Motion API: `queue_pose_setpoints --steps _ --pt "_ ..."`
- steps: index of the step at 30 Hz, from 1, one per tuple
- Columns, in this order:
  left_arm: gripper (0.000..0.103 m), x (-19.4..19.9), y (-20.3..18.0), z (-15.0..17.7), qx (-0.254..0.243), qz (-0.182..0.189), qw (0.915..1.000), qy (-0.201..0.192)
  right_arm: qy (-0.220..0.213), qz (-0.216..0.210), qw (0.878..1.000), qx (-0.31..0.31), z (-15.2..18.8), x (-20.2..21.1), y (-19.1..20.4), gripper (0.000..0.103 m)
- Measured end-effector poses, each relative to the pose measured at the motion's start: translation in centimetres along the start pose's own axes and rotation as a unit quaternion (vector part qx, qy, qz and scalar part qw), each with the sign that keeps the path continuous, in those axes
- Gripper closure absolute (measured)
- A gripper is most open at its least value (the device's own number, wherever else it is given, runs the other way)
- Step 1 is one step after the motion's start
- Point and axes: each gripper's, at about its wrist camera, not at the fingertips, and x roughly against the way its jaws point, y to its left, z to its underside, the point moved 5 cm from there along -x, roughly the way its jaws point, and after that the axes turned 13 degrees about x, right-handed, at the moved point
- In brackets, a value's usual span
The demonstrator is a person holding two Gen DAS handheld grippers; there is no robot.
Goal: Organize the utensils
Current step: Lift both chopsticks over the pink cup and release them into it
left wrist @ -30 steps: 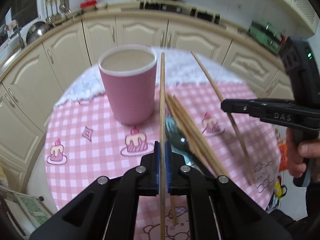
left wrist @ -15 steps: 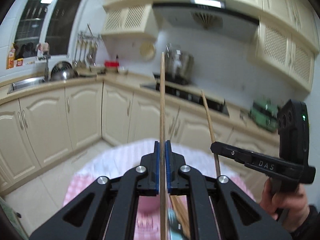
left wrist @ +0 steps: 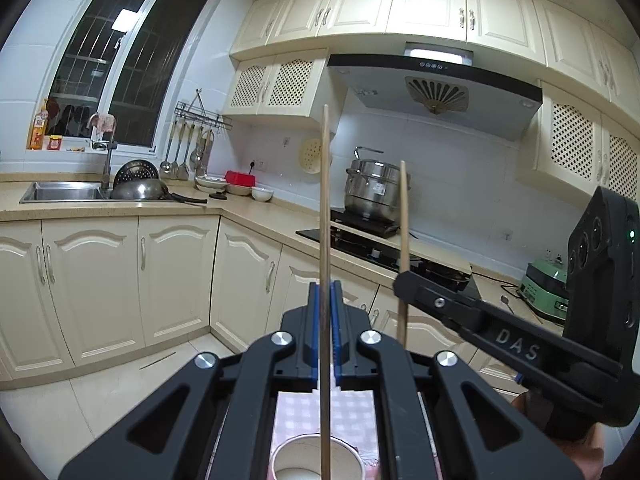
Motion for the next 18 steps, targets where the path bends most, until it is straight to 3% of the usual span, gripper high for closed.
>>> queue_pose_setpoints --steps 14,16,17,18 --pt "0.097 -3.0 2.9 4.2 0.011 -0.017 0.9991 0.039 0.062 0.014 0.998 -0.002 3.9 -2.5 -0.8 0.094" --pt "0.091 -2.8 2.9 4.4 0.010 -0.014 0.9988 0.047 0.072 0.018 0.997 -0.009 4.2 -2.2 -1.3 0.077" --pt "0.075 -2.6 2.9 4.3 0.009 -0.014 0.9987 0.047 0.072 0.021 0.997 -0.015 4.2 -1.7 -1.6 0.043" --pt "0.057 -2.1 3.0 4.2 0.006 -0.018 0.9989 0.044 0.068 0.024 0.997 -0.017 4.1 -1.4 -1.7 0.025"
